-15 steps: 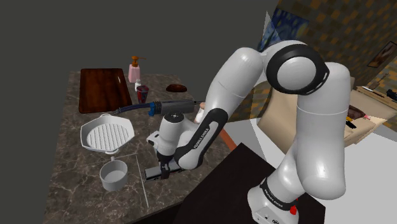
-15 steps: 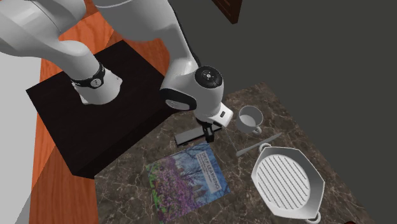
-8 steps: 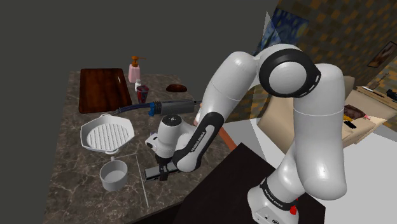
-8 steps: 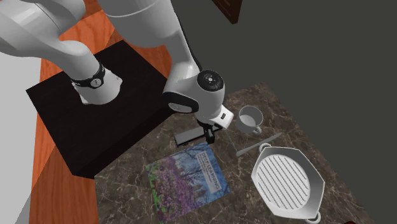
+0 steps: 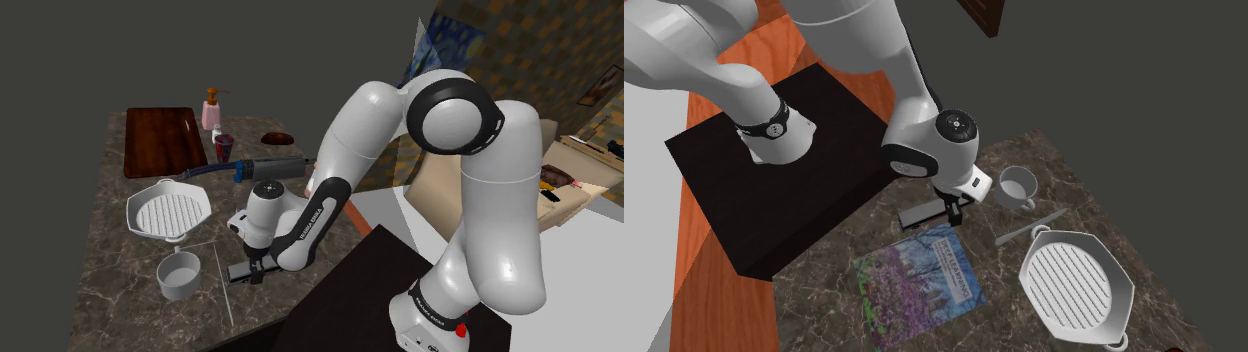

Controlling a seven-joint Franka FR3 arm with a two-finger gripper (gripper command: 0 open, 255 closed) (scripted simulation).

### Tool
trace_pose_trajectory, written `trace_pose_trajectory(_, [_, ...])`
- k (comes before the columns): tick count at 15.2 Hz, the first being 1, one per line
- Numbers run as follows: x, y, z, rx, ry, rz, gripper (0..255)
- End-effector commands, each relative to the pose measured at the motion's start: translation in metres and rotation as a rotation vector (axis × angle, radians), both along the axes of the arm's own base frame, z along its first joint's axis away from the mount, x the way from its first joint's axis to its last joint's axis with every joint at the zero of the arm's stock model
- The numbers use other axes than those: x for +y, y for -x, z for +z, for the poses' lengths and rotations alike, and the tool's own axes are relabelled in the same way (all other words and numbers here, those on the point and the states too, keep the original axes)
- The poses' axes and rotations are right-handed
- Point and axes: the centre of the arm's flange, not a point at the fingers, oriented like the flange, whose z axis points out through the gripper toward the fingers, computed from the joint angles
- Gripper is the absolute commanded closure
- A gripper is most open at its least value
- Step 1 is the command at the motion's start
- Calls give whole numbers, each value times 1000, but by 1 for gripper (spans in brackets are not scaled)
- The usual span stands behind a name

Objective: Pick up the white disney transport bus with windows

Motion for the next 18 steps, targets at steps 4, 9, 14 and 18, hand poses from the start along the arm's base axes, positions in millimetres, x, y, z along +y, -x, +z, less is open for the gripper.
trace_pose_trajectory(4, [-5, 4, 1, 3, -19, 3, 255])
trace_pose_trajectory(9, [-5, 4, 27, 3, -19, 3, 255])
trace_pose_trajectory(14, [-5, 4, 54, 3, -19, 3, 255])
trace_pose_trajectory(18, [-5, 4, 65, 3, -19, 3, 255])
